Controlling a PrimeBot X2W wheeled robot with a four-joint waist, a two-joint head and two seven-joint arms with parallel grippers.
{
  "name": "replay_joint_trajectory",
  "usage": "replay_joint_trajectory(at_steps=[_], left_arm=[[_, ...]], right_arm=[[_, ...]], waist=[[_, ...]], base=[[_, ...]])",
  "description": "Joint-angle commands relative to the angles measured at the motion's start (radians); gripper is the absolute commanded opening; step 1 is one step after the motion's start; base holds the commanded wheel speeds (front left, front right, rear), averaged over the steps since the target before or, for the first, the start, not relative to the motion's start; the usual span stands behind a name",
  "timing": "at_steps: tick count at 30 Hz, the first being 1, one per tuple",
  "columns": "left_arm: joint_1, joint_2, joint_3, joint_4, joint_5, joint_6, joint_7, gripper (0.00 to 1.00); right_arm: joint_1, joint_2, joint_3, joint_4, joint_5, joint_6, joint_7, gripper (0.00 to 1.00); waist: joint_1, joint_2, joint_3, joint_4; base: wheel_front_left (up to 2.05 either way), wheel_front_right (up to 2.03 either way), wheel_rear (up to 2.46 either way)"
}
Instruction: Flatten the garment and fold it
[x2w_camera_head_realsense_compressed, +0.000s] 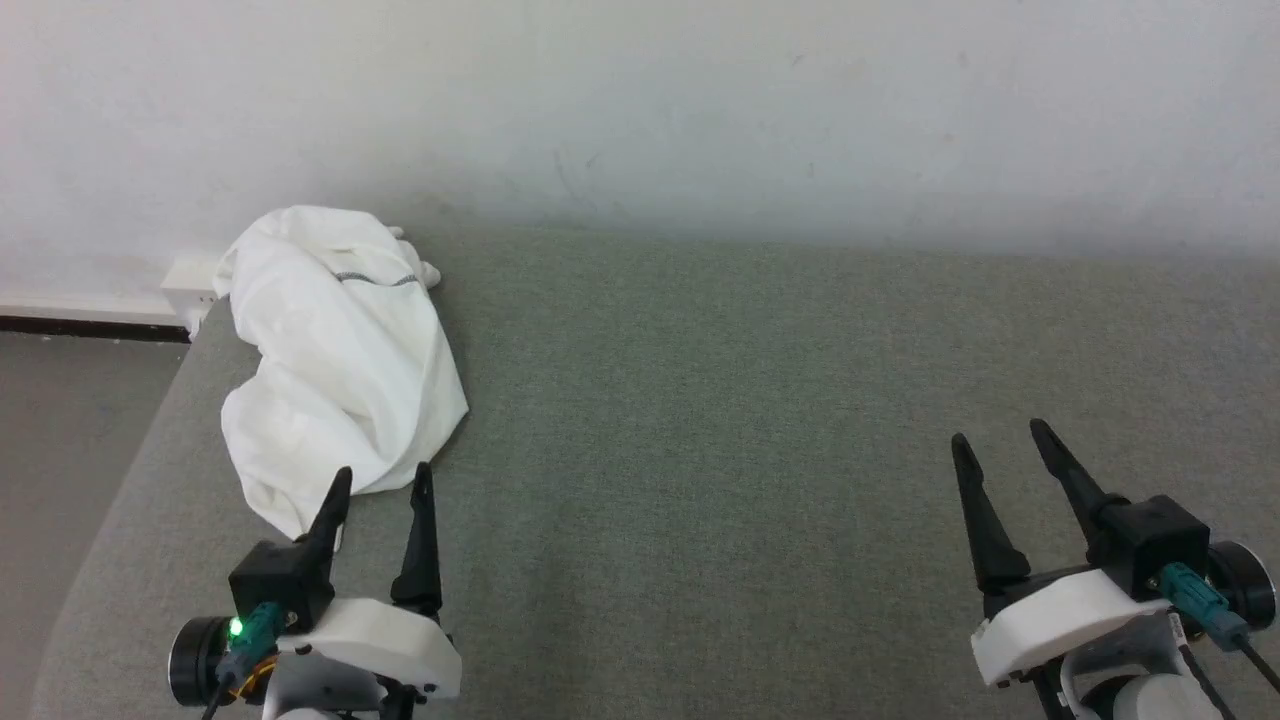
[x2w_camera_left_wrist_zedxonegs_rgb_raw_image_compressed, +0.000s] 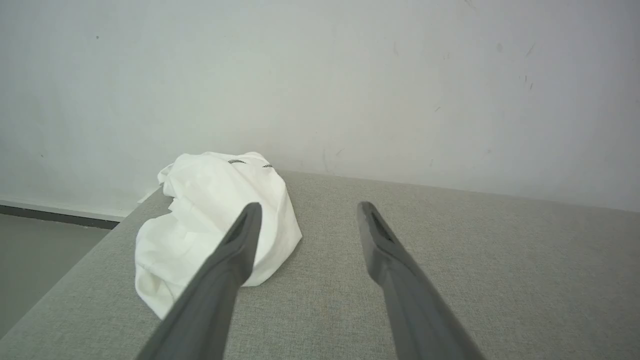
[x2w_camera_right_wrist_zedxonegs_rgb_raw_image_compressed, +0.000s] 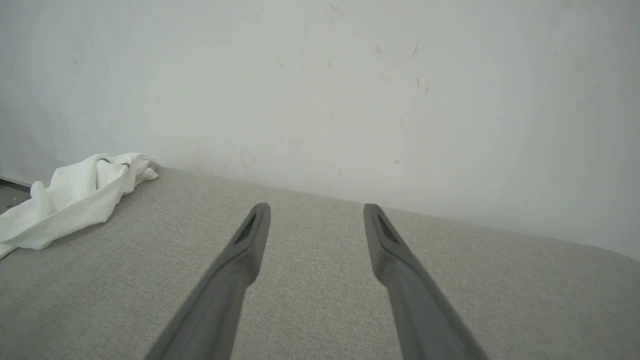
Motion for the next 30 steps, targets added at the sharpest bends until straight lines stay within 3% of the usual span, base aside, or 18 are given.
replay_joint_trajectory(at_steps=[1,30], left_arm=[[-0.014,-0.001,0.004,0.006,-0.01,0.0,-0.009,1.0],[-0.031,-0.002,0.031,0.033,-0.059,0.007,-0.07,1.0]], right_arm=[[0.006,0.002,0.002,-0.004,0.001,0.0,-0.009,1.0],[-0.005,0.003,0.04,-0.004,-0.005,-0.001,-0.045,1.0]], waist=[[0.0,-0.0001,0.002,0.017],[0.0,-0.0001,0.024,0.168]], base=[[0.0,0.0,0.0],[0.0,0.0,0.0]])
